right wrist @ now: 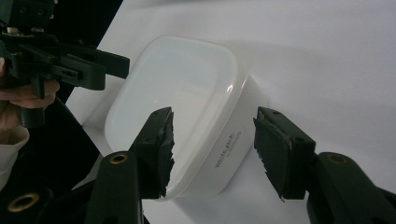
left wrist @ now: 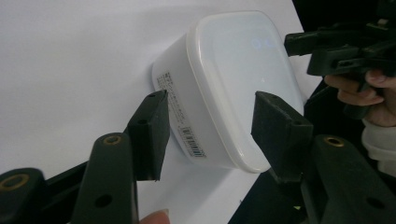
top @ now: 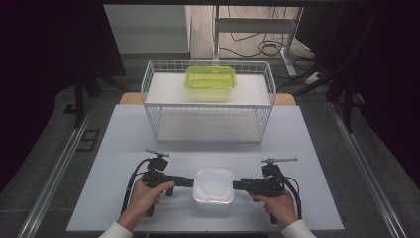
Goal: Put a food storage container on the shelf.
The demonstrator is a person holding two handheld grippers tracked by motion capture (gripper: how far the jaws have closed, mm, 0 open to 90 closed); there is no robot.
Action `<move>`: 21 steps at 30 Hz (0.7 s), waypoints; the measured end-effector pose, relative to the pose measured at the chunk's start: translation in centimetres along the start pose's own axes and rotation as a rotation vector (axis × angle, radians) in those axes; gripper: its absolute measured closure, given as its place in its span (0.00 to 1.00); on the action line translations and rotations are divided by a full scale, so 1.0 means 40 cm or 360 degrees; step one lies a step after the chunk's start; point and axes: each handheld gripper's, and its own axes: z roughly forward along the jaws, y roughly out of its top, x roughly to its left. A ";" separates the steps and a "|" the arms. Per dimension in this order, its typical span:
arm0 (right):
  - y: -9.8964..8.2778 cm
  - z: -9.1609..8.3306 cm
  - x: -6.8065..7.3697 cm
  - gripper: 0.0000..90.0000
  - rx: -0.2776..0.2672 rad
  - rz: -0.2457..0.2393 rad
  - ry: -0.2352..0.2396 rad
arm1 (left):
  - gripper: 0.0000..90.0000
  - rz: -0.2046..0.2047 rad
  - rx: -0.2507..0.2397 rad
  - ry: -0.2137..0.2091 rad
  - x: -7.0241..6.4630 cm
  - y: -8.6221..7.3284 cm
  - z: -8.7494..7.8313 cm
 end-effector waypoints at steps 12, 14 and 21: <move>-0.006 0.016 -0.017 0.62 0.0014 0.0101 0.0105 | 0.62 -0.0022 0.0011 -0.0054 0.002 0.002 0.022; -0.008 0.019 -0.018 0.64 0.0015 0.0115 0.0126 | 0.65 -0.0028 0.0014 -0.0064 0.001 0.001 0.023; -0.014 0.029 -0.024 0.72 0.0037 0.0177 0.0163 | 0.76 -0.0084 0.0015 -0.0115 0.009 -0.007 0.032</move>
